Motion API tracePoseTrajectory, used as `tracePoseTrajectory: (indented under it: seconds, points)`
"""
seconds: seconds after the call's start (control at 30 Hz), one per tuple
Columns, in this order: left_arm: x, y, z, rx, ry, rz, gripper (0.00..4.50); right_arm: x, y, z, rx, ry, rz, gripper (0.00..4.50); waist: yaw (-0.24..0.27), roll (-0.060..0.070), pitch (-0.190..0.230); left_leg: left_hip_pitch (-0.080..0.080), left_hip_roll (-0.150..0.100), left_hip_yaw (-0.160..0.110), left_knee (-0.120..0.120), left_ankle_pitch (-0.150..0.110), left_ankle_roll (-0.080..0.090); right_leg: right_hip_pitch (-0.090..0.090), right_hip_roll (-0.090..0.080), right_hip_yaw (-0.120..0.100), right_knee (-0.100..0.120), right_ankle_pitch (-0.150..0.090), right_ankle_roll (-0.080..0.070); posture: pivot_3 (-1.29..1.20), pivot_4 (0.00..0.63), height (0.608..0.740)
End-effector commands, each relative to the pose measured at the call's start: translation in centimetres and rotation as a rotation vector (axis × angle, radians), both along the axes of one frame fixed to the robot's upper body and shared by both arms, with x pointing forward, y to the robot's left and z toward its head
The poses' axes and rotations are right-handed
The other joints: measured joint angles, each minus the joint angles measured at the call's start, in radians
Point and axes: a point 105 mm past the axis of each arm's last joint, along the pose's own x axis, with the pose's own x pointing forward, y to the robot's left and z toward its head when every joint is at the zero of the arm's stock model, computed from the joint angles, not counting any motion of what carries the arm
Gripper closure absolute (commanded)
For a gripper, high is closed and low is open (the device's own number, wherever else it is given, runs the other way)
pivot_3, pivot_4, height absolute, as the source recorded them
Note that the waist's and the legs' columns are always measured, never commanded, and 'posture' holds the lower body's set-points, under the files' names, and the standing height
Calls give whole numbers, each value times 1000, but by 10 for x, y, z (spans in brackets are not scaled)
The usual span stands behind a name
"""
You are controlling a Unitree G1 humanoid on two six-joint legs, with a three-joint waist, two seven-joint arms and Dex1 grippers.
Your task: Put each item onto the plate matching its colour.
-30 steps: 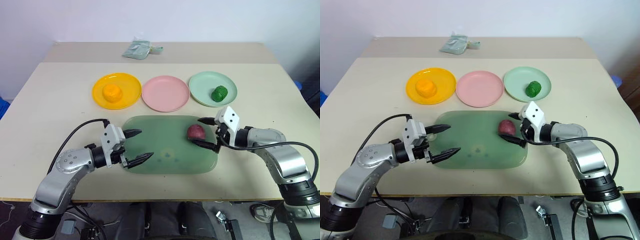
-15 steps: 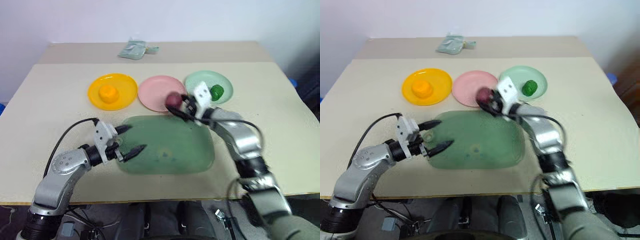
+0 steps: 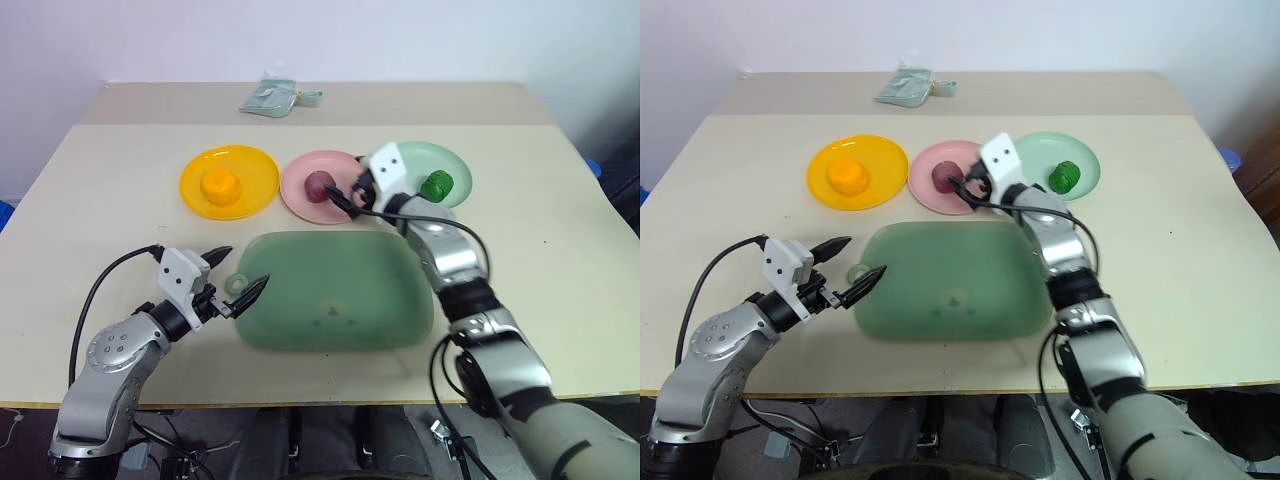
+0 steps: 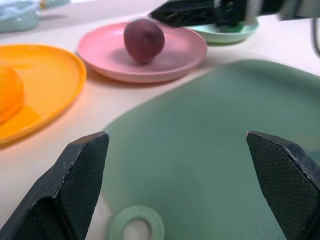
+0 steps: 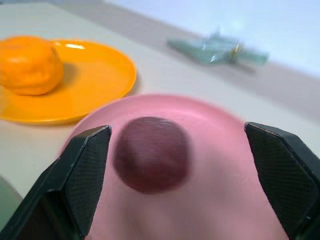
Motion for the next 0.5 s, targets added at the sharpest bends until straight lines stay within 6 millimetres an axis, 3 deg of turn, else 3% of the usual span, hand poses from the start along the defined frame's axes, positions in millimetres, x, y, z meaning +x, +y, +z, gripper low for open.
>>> tracePoseTrajectory:
  seconds: [0.03, 0.27, 0.5]
  points:
    - [5, 26, 11, 37, -68, 103, 0, -27, -31, 17, 12, -39, 81, 74, -3, 0, 0, 0, 0, 0, 0, 0, 0, 0, 0, 0, 0, 0, 0, 0, 150, 740]
    - [-4, 83, 1, 116, -16, 210, 0, -92, -114, -11, -43, 187, 89, 74, -4, 0, 0, 1, 2, 2, 0, -1, 1, 0, 0, 0, -2, 0, 0, 0, 150, 740]
    - [-15, 98, -8, 127, 13, 253, 0, -107, -150, -30, -62, 277, -31, 74, -1, 0, 0, 2, 2, 2, 0, -2, 3, 1, -3, 2, -2, 0, 0, 0, 150, 740]
